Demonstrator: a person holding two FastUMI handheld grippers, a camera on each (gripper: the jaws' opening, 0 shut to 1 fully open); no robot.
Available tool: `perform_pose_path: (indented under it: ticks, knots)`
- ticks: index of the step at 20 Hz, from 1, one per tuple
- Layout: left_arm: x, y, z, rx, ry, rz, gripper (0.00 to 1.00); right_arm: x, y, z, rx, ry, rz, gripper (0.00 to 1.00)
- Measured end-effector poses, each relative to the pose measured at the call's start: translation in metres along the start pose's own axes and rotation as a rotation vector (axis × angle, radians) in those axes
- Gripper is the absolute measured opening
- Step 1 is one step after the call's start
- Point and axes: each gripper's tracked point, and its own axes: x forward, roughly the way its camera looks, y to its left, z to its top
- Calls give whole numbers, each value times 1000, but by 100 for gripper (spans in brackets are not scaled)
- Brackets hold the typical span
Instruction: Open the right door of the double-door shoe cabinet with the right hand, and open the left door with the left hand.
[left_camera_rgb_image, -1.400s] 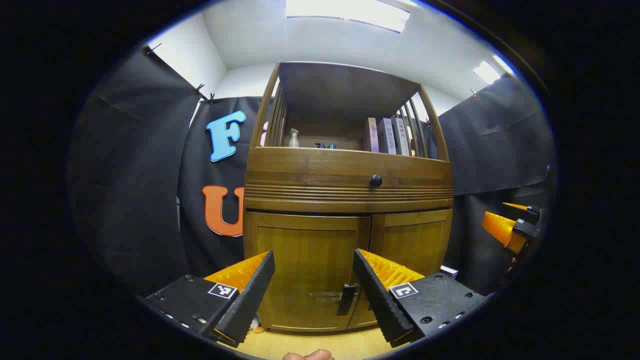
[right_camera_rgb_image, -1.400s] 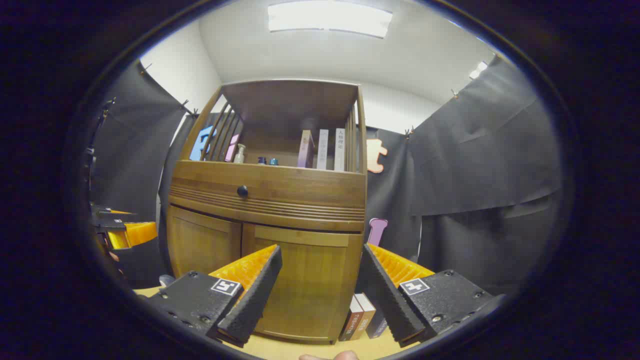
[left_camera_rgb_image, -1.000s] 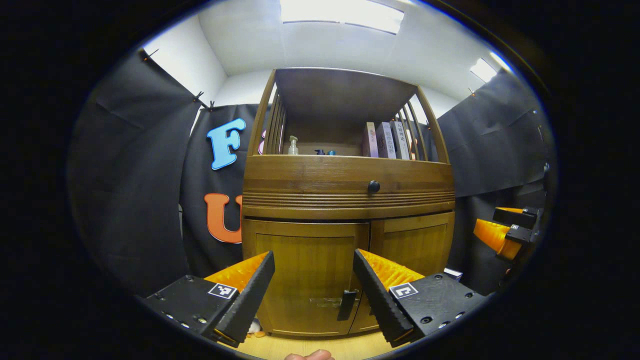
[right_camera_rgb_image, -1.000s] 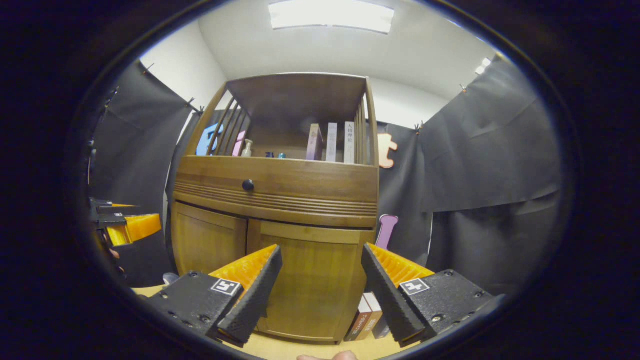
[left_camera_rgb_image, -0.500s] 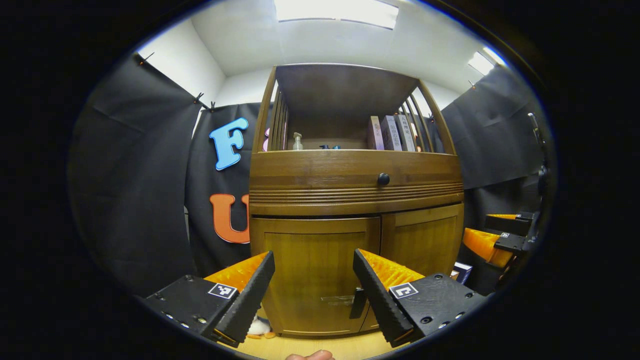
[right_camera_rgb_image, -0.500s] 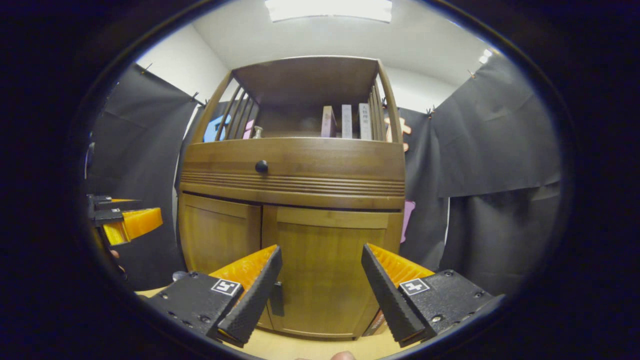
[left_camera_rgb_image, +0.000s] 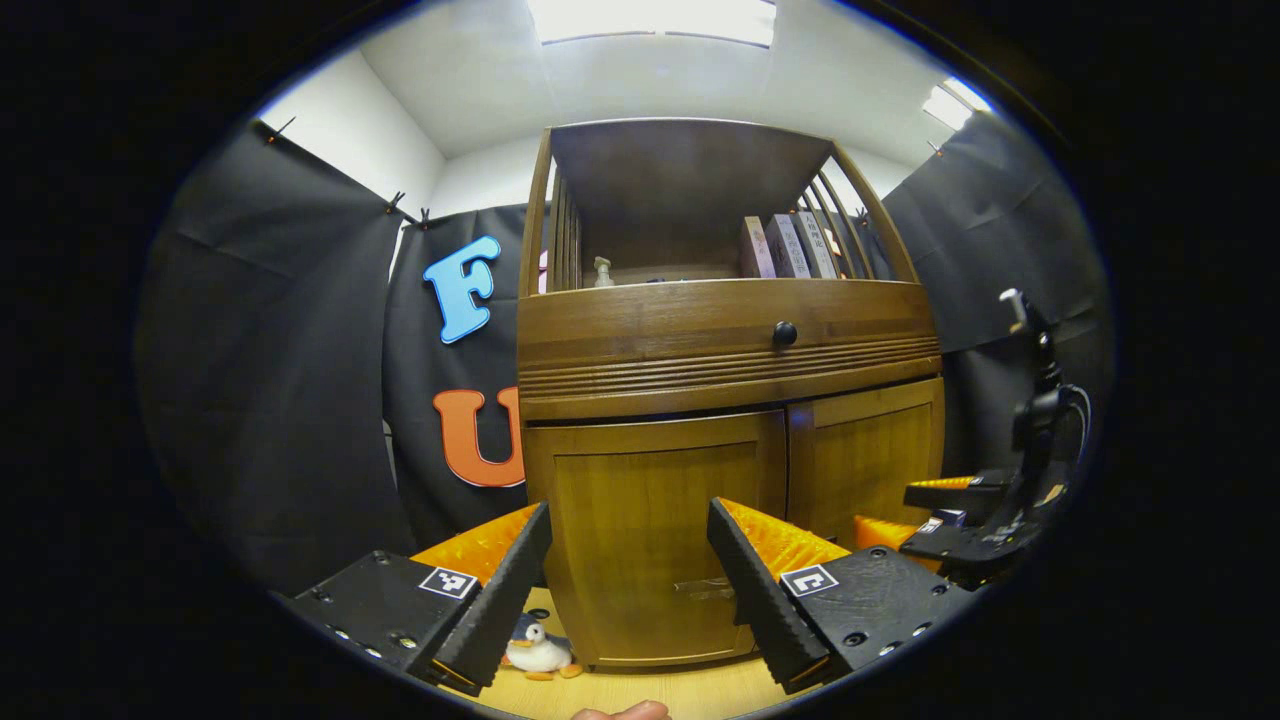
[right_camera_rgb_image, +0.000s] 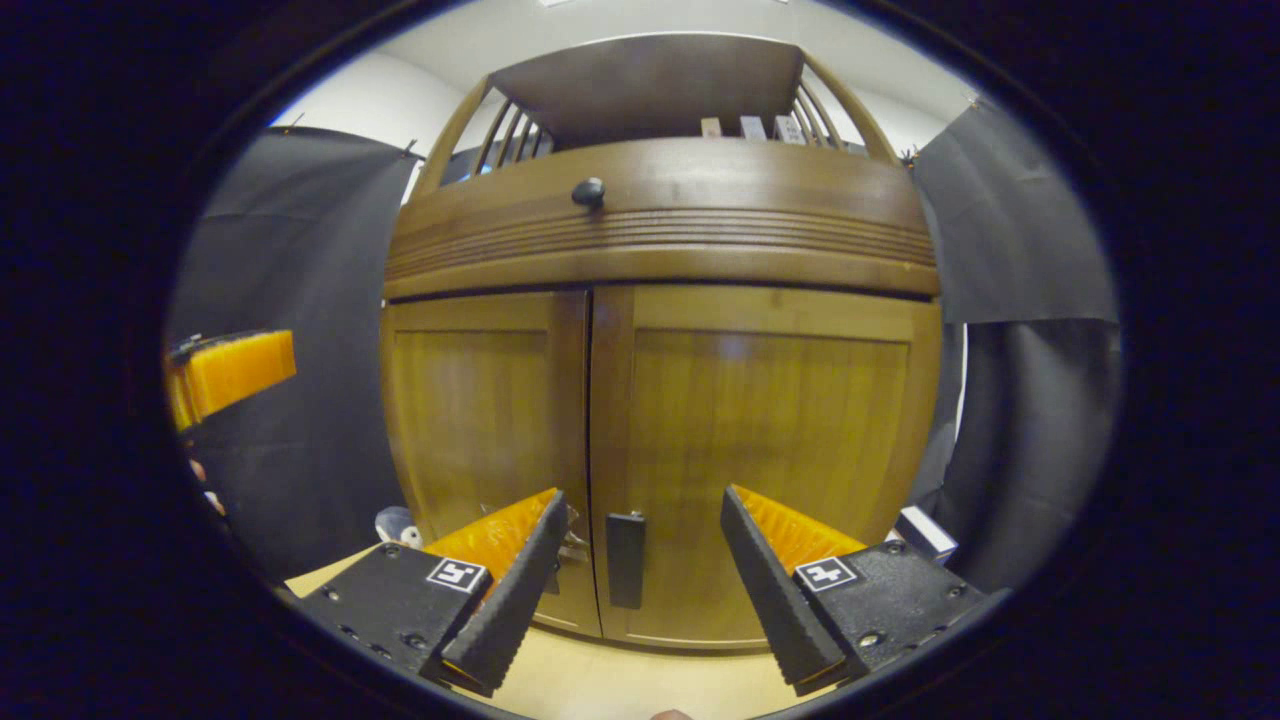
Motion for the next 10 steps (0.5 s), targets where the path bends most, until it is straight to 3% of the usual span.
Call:
perform_pose_path:
  ticks: [7, 8, 10]
  knots:
    - [-3, 13, -12, 7, 23, 8, 96, 50, 2, -61, 68, 105, -27, 82]
    - [-3, 15, -13, 6, 24, 13, 100, 56, 2, -66, 69, 113, -28, 79]
    - [-4, 18, -16, 0, 28, 20, 96, 62, 0, -73, 74, 131, -27, 72]
